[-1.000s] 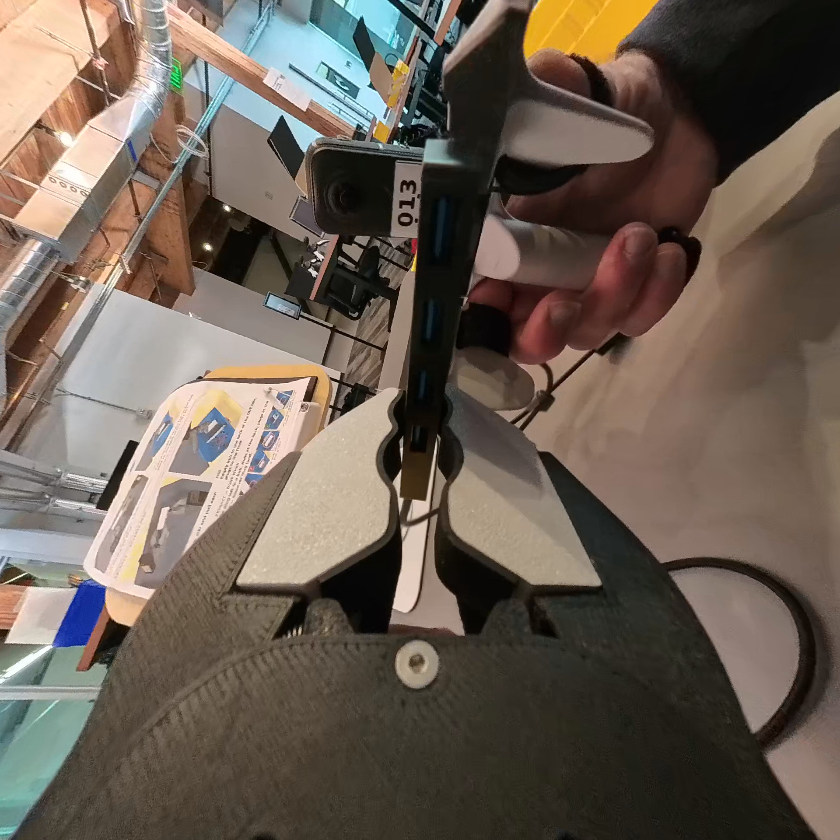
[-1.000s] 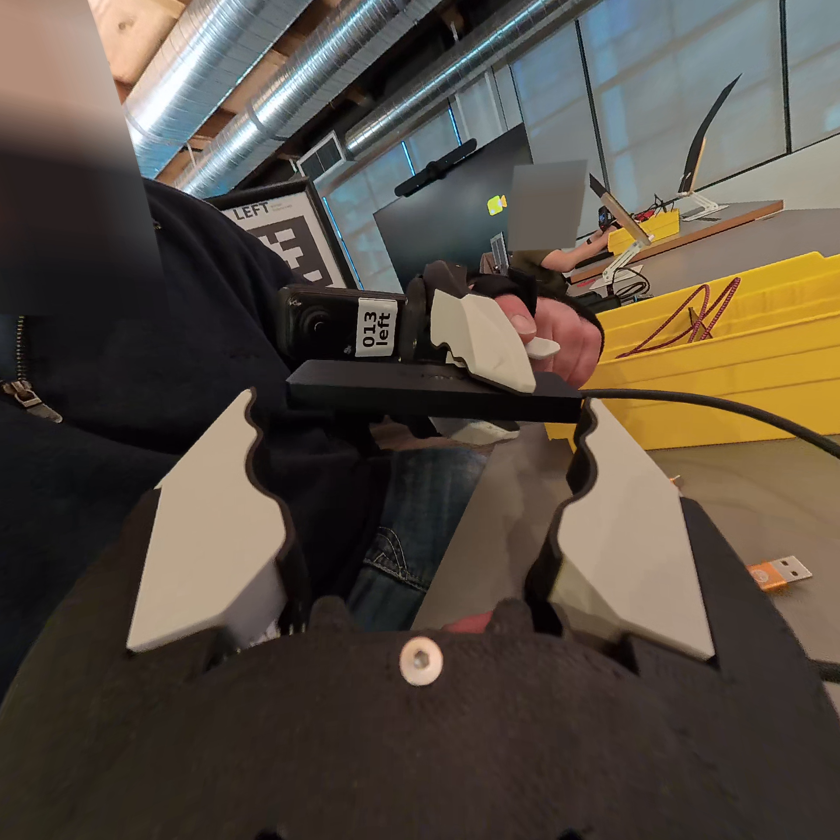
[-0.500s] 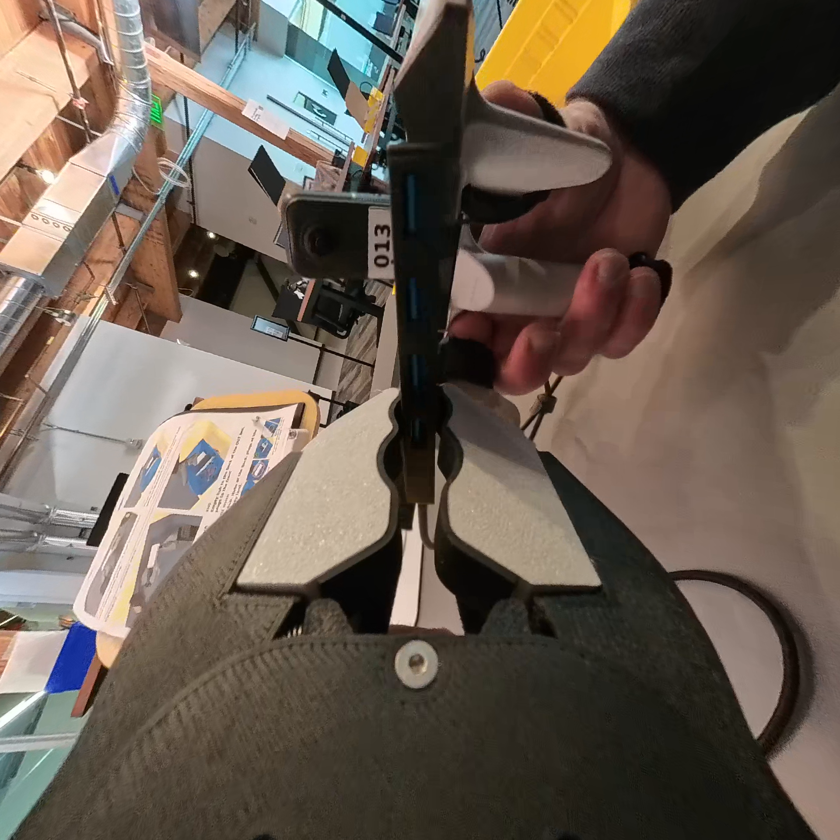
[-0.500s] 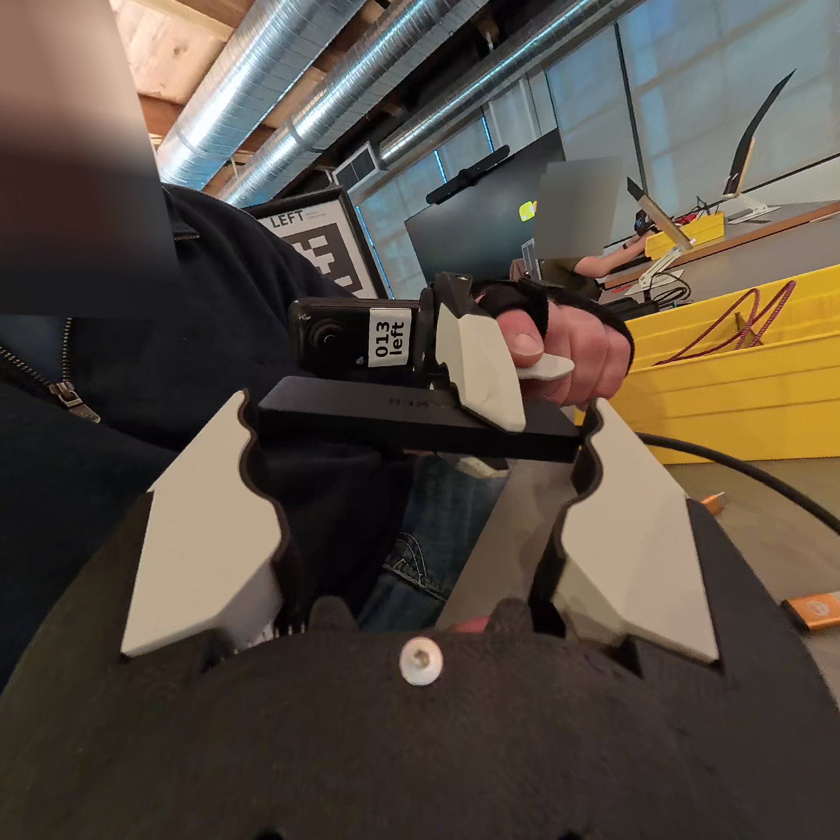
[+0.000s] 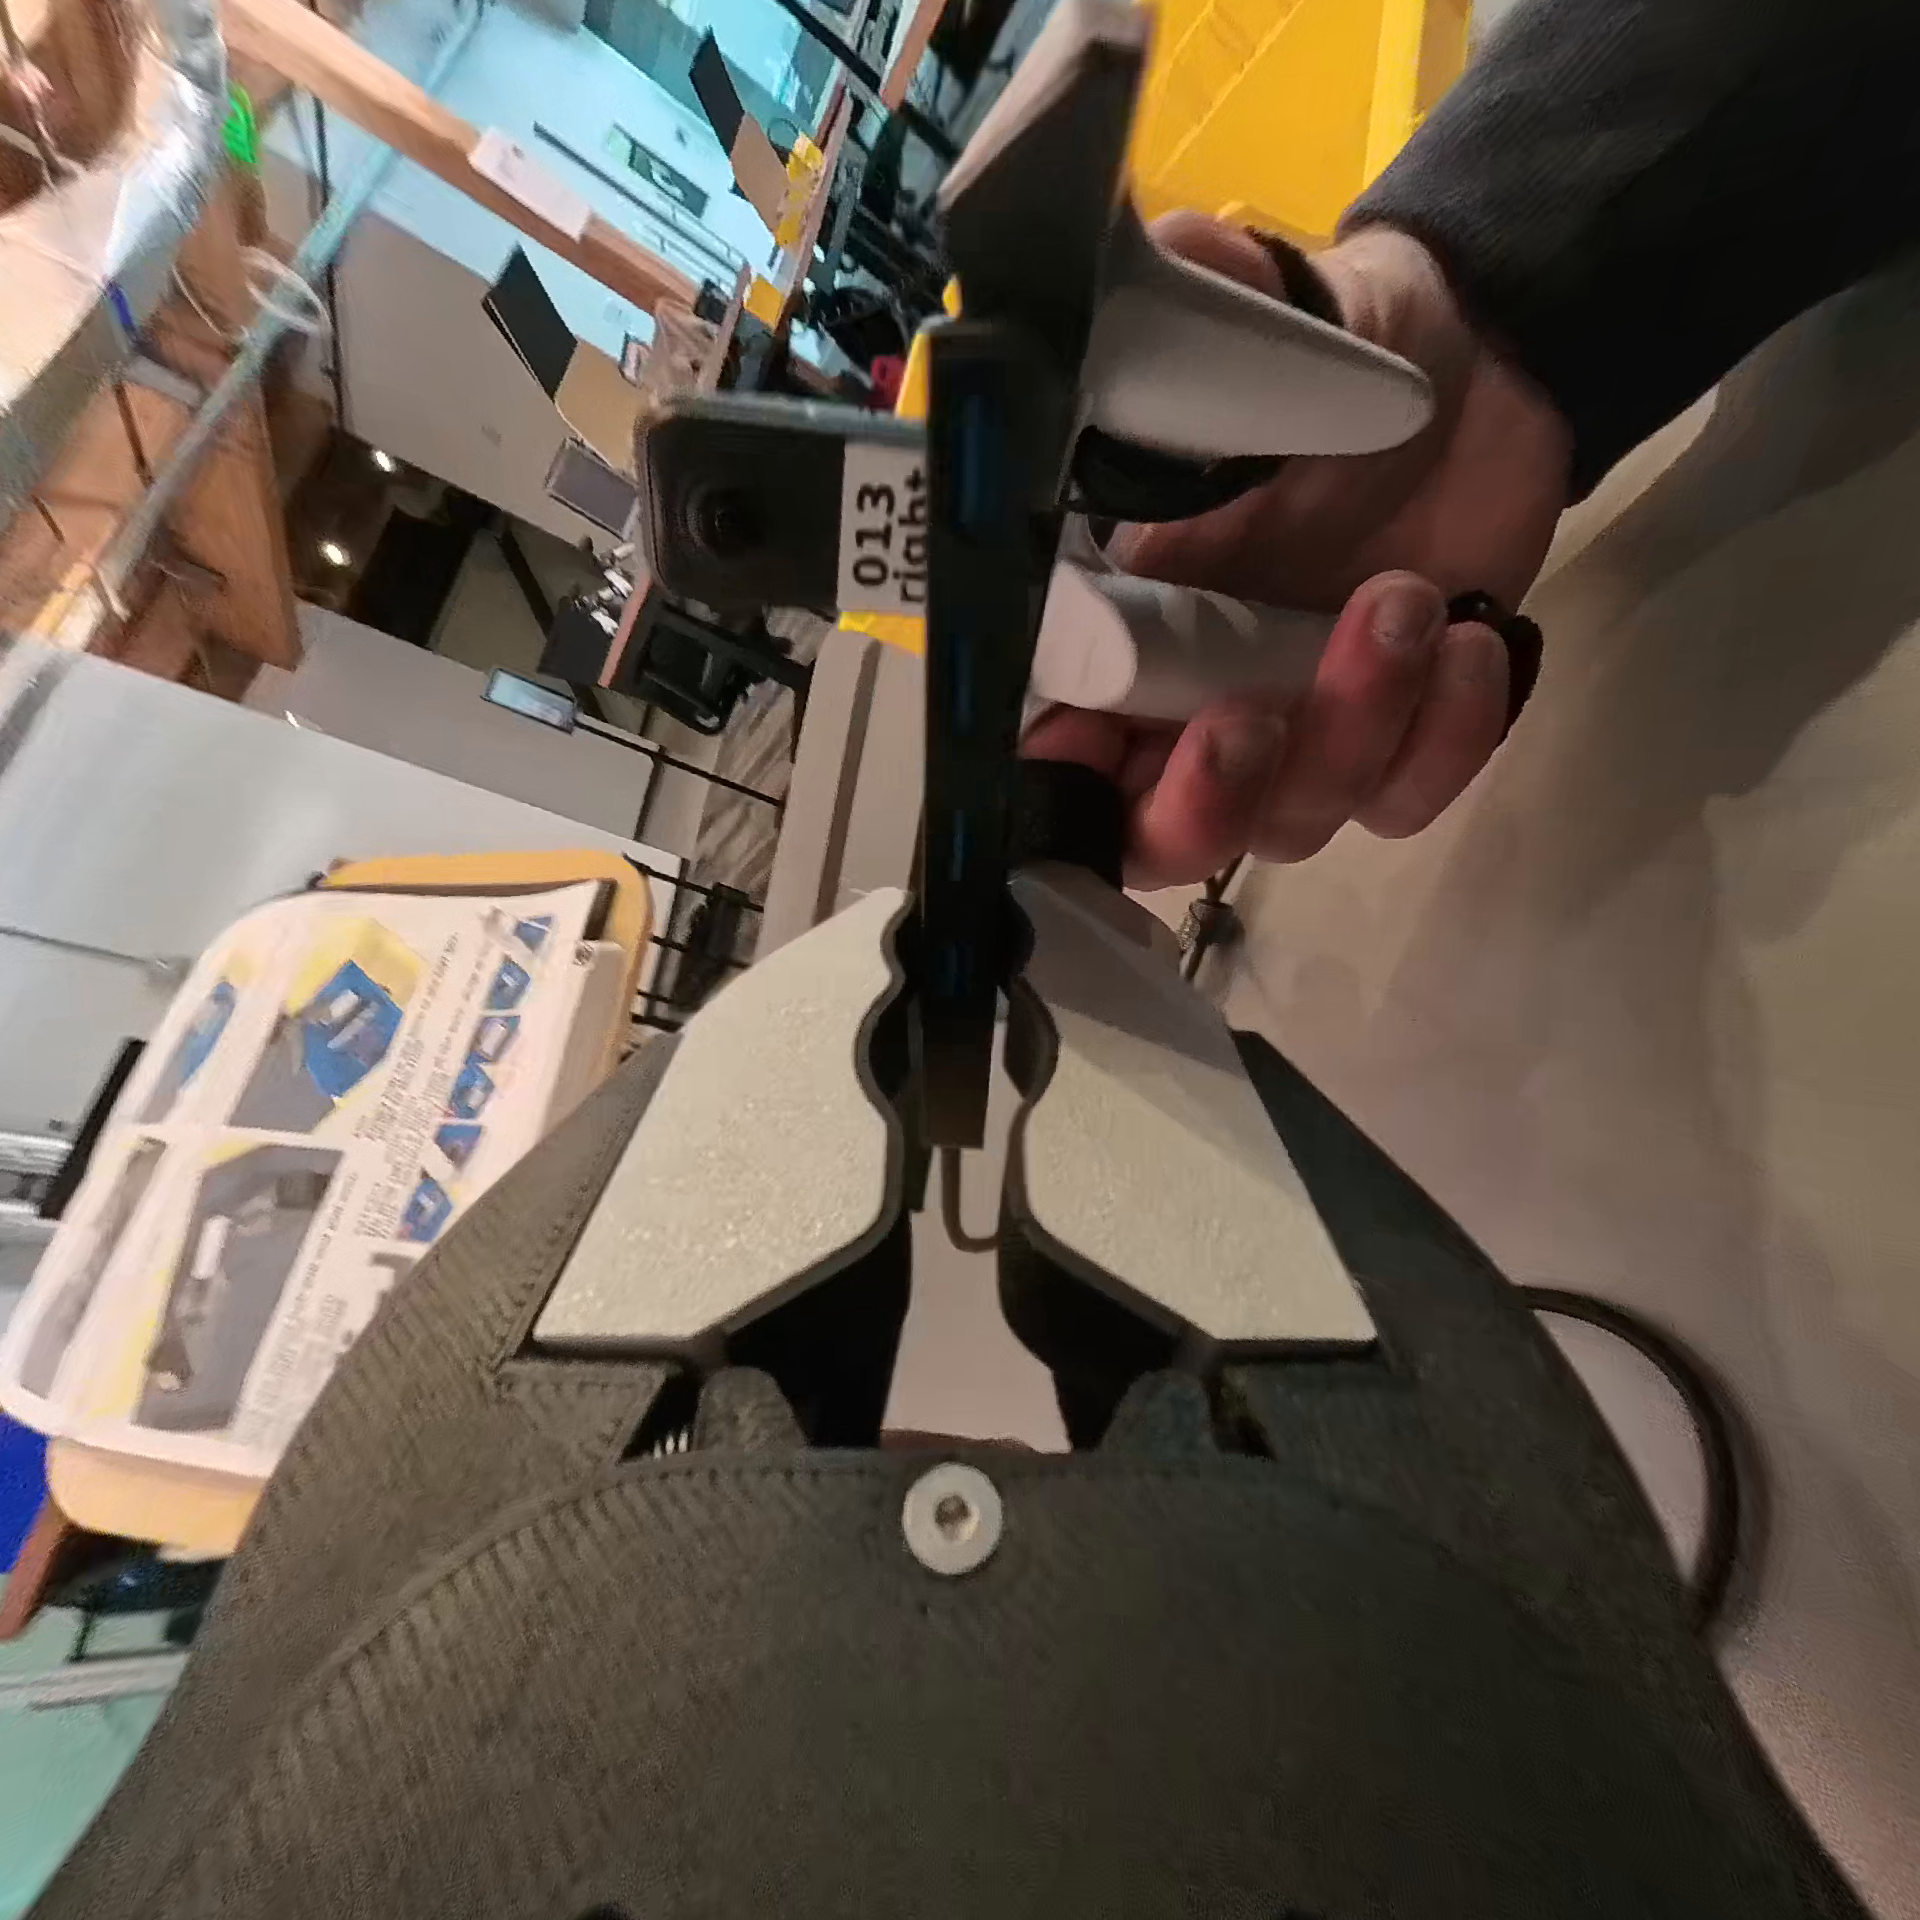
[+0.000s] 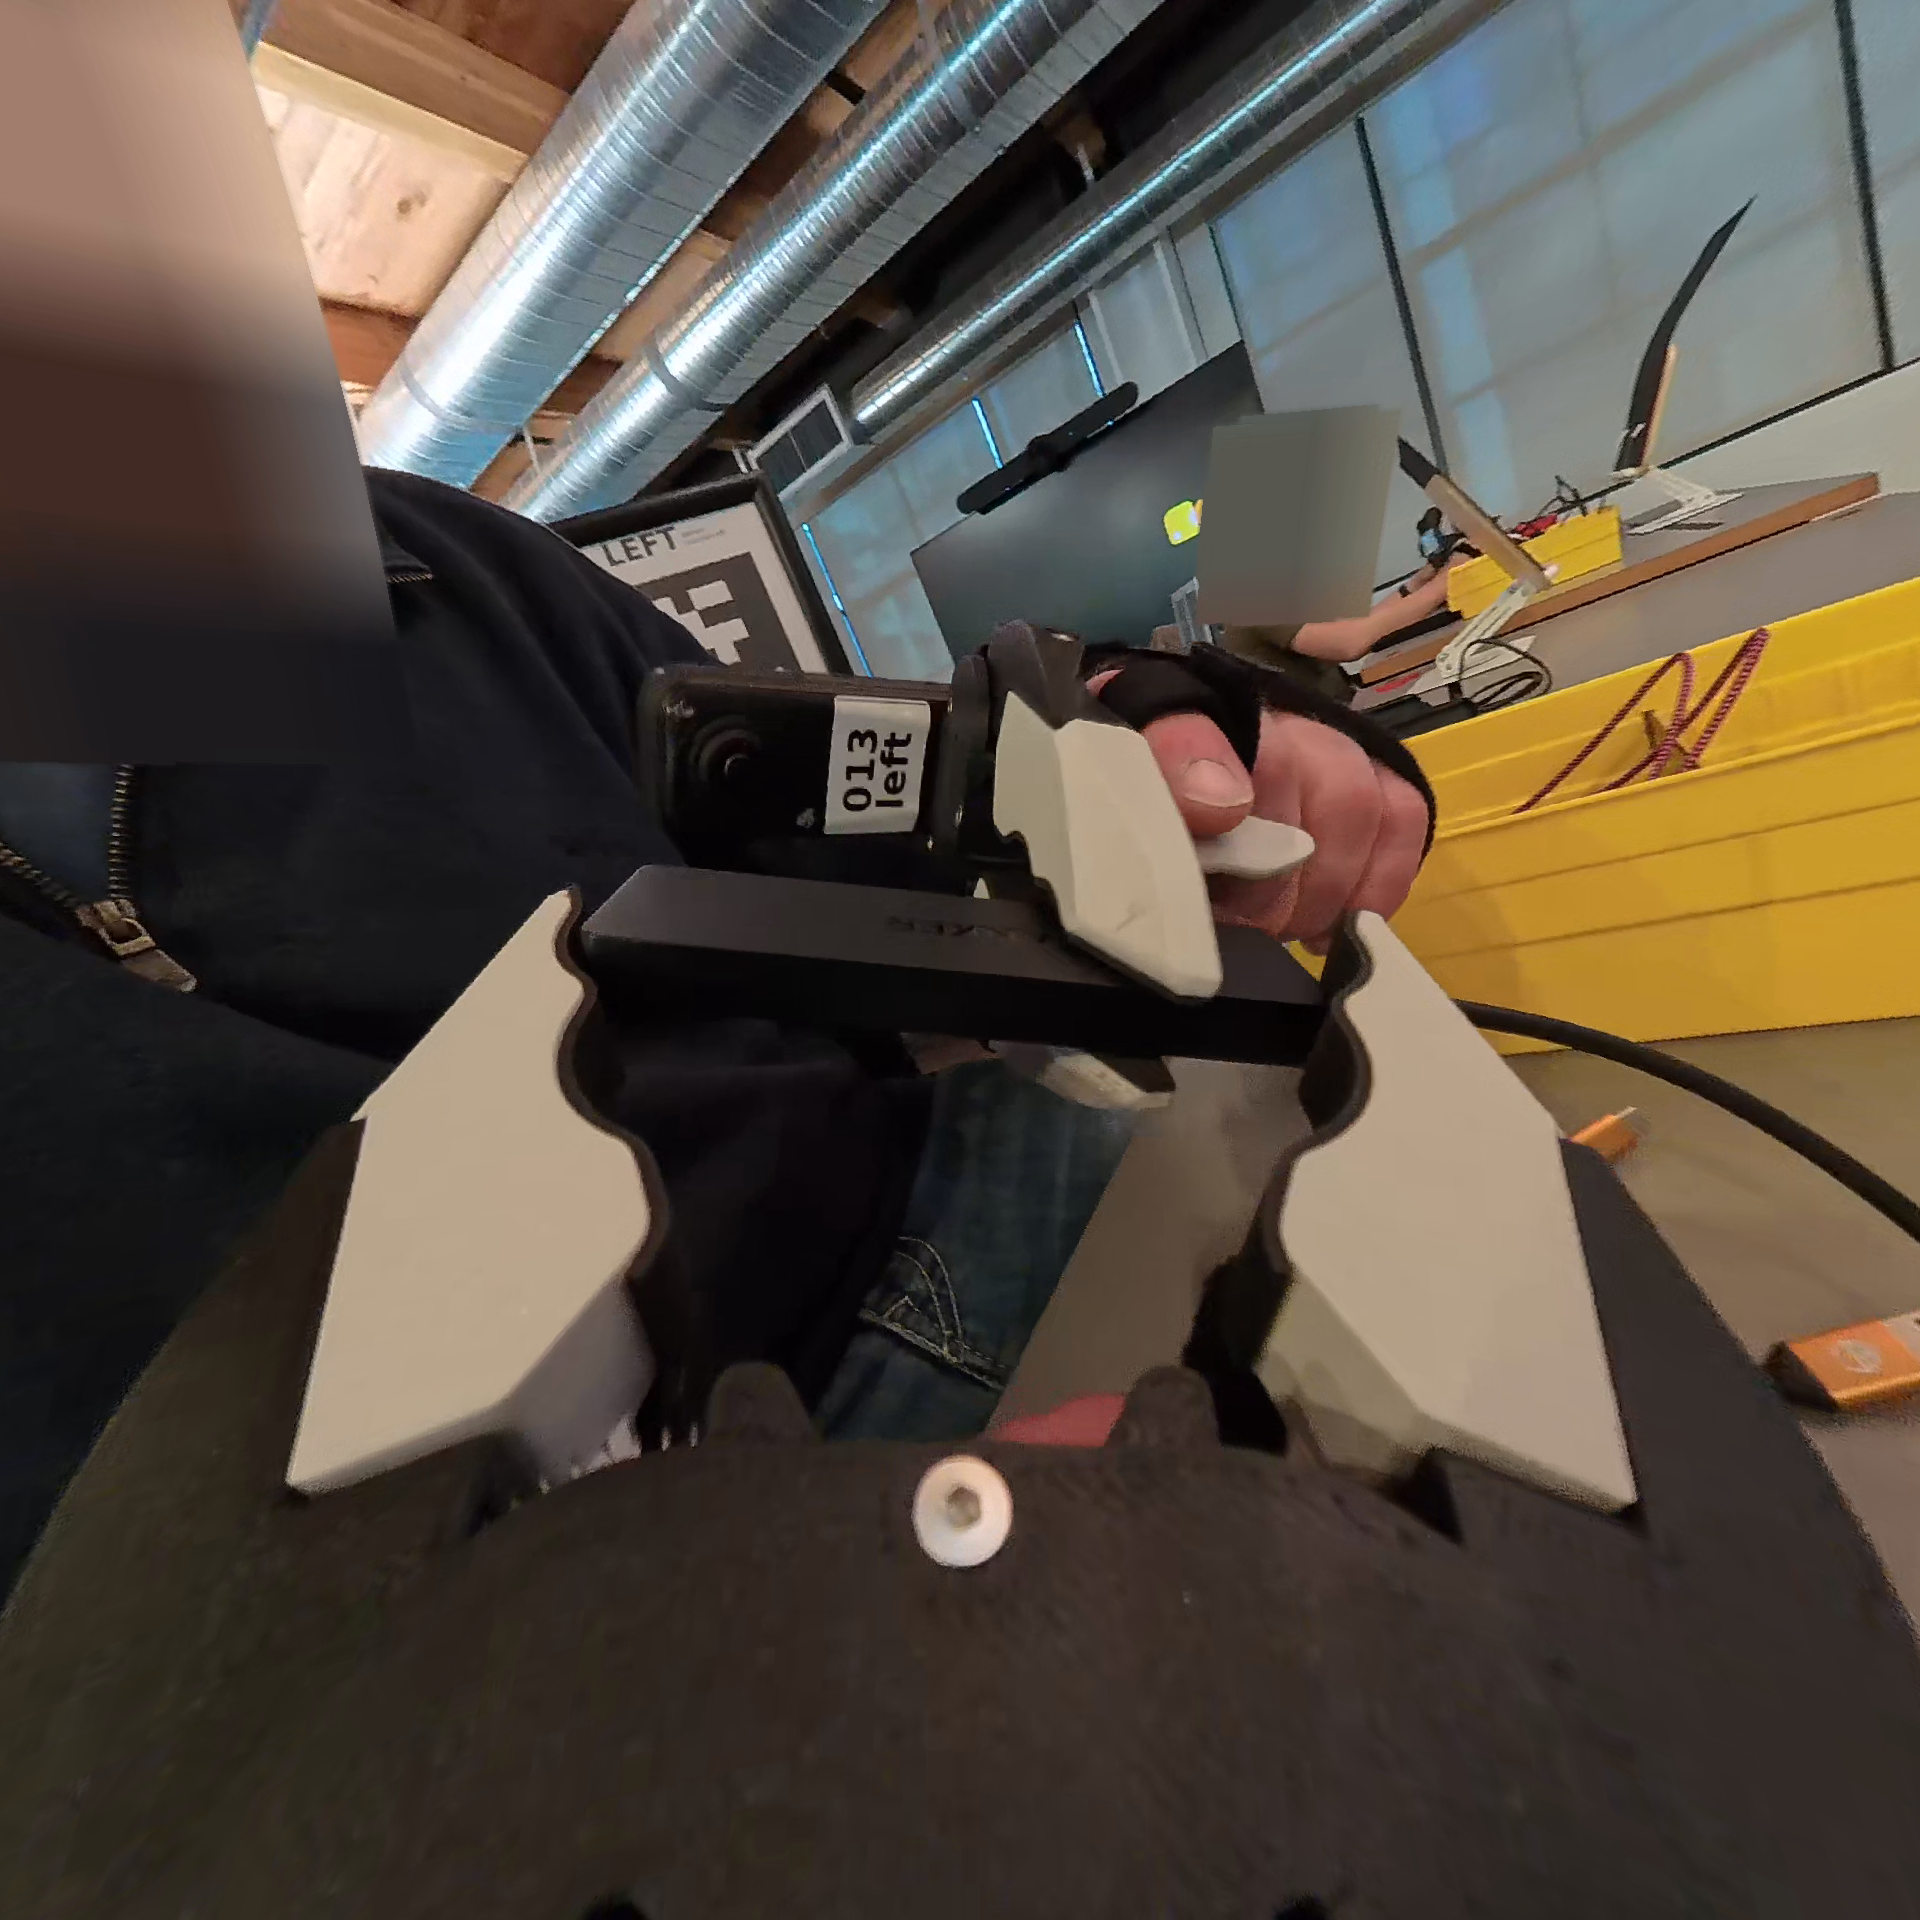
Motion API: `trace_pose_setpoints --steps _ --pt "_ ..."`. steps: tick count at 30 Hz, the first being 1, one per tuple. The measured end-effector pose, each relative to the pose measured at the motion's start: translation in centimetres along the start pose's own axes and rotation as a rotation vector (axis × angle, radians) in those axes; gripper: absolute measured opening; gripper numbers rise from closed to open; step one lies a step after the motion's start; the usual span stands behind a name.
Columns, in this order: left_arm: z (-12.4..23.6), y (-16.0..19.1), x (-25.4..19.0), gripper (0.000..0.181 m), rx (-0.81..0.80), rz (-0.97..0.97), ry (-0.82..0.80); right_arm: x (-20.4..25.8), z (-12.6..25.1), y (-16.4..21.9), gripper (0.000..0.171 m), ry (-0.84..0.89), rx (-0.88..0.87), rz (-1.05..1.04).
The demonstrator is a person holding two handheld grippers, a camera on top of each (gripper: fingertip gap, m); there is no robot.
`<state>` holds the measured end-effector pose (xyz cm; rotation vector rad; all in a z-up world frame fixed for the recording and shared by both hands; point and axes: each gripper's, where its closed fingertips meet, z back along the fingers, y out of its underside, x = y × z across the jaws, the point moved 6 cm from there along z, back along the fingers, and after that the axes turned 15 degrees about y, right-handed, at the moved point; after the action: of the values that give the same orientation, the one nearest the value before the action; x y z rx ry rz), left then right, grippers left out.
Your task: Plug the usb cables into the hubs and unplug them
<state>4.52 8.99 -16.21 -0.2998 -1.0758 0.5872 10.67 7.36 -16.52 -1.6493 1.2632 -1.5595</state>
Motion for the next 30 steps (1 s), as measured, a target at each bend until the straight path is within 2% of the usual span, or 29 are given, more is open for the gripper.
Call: trace_pose_setpoints --steps 1,3,5,7,12,14,17,20,21,22,24,25,30 --pt "0.0 0.2 0.1 0.021 0.000 0.034 0.003 -0.1 0.1 -0.1 0.134 0.015 -0.006 0.014" --pt "0.3 0.3 0.2 0.022 -0.032 0.122 0.016 -0.3 0.3 -0.3 0.134 0.051 -0.013 0.036" --pt "0.7 0.7 0.4 0.034 -0.064 0.268 0.037 -0.6 0.6 -0.3 0.134 0.098 -0.001 0.081" --pt "1.5 1.0 0.6 0.038 -0.136 0.432 0.051 -0.8 0.9 -0.5 0.134 0.148 0.008 0.131" --pt "2.3 1.7 0.8 0.056 -0.444 1.118 0.215 -1.1 1.2 -0.3 0.133 0.272 0.106 0.323" --pt "1.6 2.4 0.6 0.072 -0.509 1.348 0.310 -0.9 1.1 -0.5 0.134 0.289 0.117 0.381" --pt "0.6 2.3 0.1 0.082 -0.658 1.607 0.516 -0.5 0.7 -0.4 0.133 0.333 0.189 0.503" --pt "-0.1 1.5 -0.1 0.059 -0.796 1.691 0.660 -0.2 0.2 0.1 0.133 0.353 0.267 0.596" --pt "-0.5 1.2 -0.4 0.051 -0.796 1.683 0.711 0.0 0.0 0.3 0.133 0.353 0.281 0.613" --pt "-0.8 1.0 -0.7 0.038 -0.779 1.675 0.729 0.0 -0.1 0.5 0.133 0.356 0.295 0.629" --pt "-0.9 1.1 -0.6 0.026 -0.835 1.693 0.711 0.1 0.0 0.4 0.133 0.375 0.294 0.660" --pt "-0.9 1.1 -0.5 0.021 -0.856 1.711 0.724 0.1 0.0 0.5 0.133 0.383 0.296 0.668" --pt "-0.9 1.0 -0.6 0.021 -0.842 1.662 0.709 0.2 0.1 0.6 0.134 0.406 0.293 0.707"
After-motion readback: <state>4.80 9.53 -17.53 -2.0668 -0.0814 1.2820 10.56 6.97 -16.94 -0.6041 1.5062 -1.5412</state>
